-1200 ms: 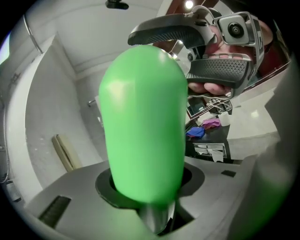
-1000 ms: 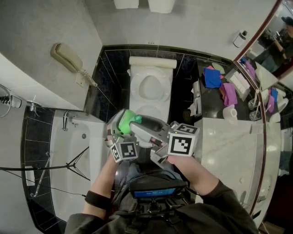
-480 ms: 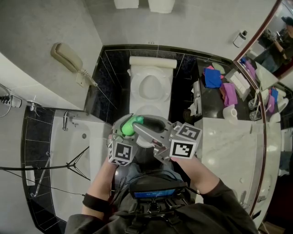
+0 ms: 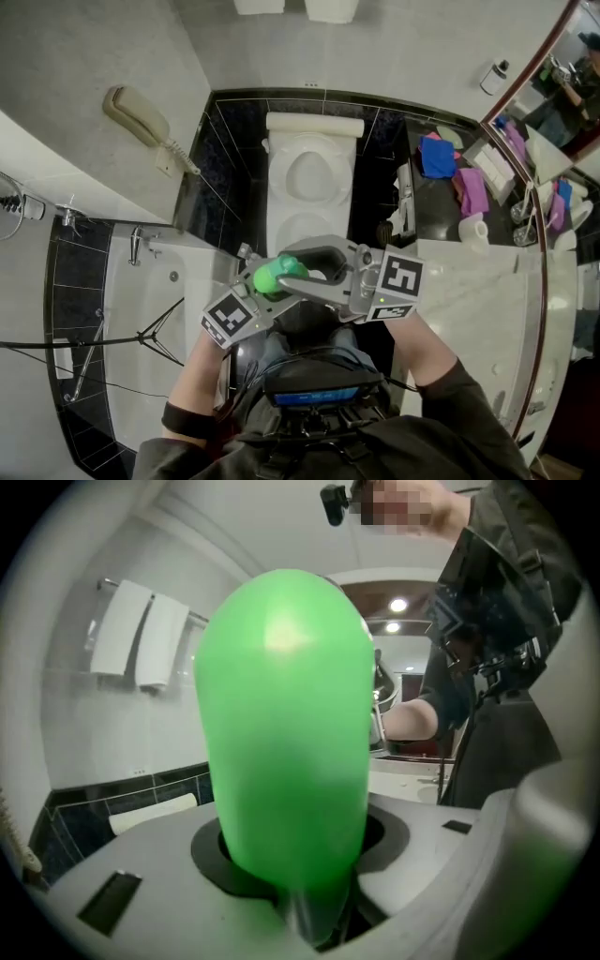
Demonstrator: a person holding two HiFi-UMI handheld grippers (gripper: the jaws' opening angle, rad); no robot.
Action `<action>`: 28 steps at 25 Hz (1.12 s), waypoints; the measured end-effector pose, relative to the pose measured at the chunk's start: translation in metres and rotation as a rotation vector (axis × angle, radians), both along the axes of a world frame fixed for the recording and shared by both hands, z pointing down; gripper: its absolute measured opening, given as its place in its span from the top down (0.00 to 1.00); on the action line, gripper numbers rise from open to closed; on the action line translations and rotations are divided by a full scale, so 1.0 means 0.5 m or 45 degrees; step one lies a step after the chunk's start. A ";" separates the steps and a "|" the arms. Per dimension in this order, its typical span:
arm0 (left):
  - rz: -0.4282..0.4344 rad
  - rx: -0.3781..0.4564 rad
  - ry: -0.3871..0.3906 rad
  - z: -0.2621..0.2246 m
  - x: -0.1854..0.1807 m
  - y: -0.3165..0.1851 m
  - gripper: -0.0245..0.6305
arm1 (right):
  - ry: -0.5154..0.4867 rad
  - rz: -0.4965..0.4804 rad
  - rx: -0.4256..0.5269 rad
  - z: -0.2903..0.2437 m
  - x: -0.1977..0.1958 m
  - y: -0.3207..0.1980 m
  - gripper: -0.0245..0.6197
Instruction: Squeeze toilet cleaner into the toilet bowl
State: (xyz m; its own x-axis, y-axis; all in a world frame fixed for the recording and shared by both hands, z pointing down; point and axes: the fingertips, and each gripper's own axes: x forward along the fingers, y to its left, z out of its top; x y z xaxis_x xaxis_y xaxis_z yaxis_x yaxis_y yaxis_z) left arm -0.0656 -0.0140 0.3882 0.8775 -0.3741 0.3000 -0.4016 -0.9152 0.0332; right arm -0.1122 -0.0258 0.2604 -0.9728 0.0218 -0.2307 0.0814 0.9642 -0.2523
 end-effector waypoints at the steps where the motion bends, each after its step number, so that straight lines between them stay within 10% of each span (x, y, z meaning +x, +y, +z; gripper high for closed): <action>1: 0.043 -0.001 0.004 -0.001 0.003 0.009 0.67 | -0.011 -0.046 0.025 -0.008 0.000 0.012 0.73; 13: 0.052 -0.007 0.002 -0.020 0.008 0.021 0.67 | -0.082 -0.135 0.066 -0.015 0.010 0.021 0.70; 23: -0.719 0.390 -0.216 -0.026 -0.101 -0.148 0.67 | -0.055 0.257 -0.348 0.001 0.015 -0.089 0.57; 28: -0.940 0.560 -0.310 -0.035 -0.147 -0.195 0.67 | -0.012 0.325 -0.515 0.004 -0.001 -0.100 0.52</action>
State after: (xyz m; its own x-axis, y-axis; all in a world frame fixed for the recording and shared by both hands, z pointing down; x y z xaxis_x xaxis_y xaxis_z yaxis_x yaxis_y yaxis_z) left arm -0.1392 -0.1117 0.3706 0.2985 -0.9437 0.1427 -0.8437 -0.3308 -0.4228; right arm -0.1128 -0.0759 0.2625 -0.9332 -0.3109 -0.1800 -0.1414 0.7783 -0.6117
